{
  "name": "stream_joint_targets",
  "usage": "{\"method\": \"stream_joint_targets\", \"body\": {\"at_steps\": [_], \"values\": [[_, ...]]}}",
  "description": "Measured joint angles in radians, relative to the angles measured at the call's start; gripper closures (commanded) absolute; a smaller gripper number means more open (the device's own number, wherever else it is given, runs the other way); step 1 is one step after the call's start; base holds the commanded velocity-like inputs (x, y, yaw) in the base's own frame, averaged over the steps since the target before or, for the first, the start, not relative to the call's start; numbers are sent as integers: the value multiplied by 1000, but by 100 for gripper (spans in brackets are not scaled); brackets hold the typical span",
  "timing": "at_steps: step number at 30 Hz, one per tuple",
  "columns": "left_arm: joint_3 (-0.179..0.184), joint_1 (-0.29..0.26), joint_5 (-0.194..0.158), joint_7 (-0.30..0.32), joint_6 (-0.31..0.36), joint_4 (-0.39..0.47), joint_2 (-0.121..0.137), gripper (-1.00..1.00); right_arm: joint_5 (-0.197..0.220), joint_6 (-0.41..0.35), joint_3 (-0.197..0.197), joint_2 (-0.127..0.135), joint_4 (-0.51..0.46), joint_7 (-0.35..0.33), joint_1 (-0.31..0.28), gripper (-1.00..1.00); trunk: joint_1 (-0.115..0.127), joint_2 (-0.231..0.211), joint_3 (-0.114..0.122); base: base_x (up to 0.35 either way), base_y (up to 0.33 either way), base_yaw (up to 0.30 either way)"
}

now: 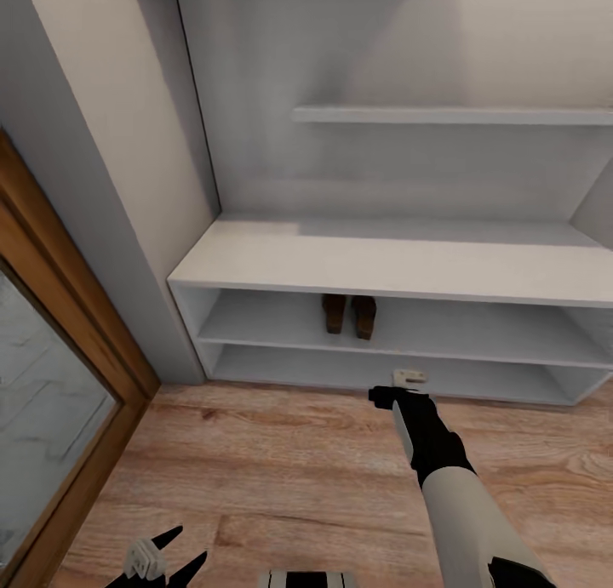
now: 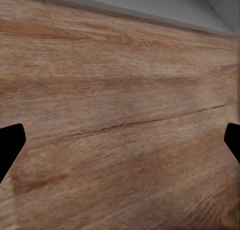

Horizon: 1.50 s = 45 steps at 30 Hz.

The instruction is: Pick up the two gym shoes and the two sandals from the corridor floor and place them onto the hallstand (shoe rack) in the corridor, making sure they are on the rack and not on the floor. Arrange them so the two gym shoes are next to each other and the two sandals are next to each other.

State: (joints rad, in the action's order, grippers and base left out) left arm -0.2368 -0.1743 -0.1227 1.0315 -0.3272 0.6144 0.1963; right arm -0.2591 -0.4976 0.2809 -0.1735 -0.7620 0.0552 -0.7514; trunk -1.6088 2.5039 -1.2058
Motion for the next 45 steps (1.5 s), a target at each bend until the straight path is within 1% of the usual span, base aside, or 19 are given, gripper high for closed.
{"method": "stream_joint_targets", "body": {"at_steps": [4,8,13,14,16,17,18,20,21,23,24,26,30,33,34,36,39,42,45], "values": [[-18,0,1,0,0,-1,0,-100,0,1,0,0,0,1,0,-100,0,0,0,-285,-135,0],[-22,0,1,0,0,-2,0,-100,-1,1,0,0,4,1,1,-100,0,0,0,-285,-123,0],[-24,0,2,-35,0,-4,0,-100,-2,18,0,0,13,-5,8,-100,0,0,0,-287,-82,0],[-24,0,2,-69,-1,-5,0,-100,-4,49,0,0,26,-5,26,-100,0,0,0,-259,-25,0],[-24,0,3,-93,-2,-5,-1,-100,-6,77,-1,0,41,-5,40,-100,0,0,0,-134,-12,0],[-23,0,4,-170,-5,-6,-3,-100,-8,177,-3,0,117,-6,80,-100,0,0,0,-37,-3,0],[-23,0,4,-184,-6,-6,-4,-100,-8,202,-4,0,148,-9,91,-100,0,0,0,-24,-2,0],[-23,0,5,-215,-7,-7,-5,-100,-8,258,-5,17,199,-26,107,-100,0,0,0,-16,-1,0],[-23,0,5,-235,-8,-7,-5,-100,-8,302,-5,37,234,-59,116,-100,0,0,0,-10,-1,0],[-23,0,6,-259,-9,-7,-6,-100,-7,350,-8,61,270,-104,125,-100,1,0,0,-6,-1,0],[-23,0,6,-283,-10,-7,-7,-100,-8,398,-8,87,304,-163,132,-100,0,0,0,-4,0,0],[-22,0,6,-310,-11,-7,-8,-100,-8,445,-7,117,337,-233,138,-100,1,0,0,-3,0,0],[-23,0,7,-367,-11,-7,-10,-100,-6,509,-7,190,403,-364,146,-100,1,0,0,-2,0,0],[-23,0,7,-410,-12,-8,-11,-100,-4,542,-7,245,462,-438,150,-100,1,0,0,0,0,0],[-23,0,7,-440,-12,-8,-12,-100,-4,564,-6,276,502,-473,154,-100,1,0,0,0,0,0],[-22,0,8,-471,-12,-8,-13,-100,-2,588,-6,304,538,-498,158,-100,1,0,0,0,0,0],[-22,0,8,-508,-13,-8,-14,-100,-1,629,-6,335,580,-519,163,-100,1,0,0,0,0,0],[-22,0,7,-531,-13,-9,-14,-100,-1,667,-6,358,607,-529,173,-100,1,0,0,0,0,0],[-22,0,7,-546,-13,-9,-14,-100,-1,700,-7,373,623,-534,194,-100,1,0,0,0,0,0]]}}
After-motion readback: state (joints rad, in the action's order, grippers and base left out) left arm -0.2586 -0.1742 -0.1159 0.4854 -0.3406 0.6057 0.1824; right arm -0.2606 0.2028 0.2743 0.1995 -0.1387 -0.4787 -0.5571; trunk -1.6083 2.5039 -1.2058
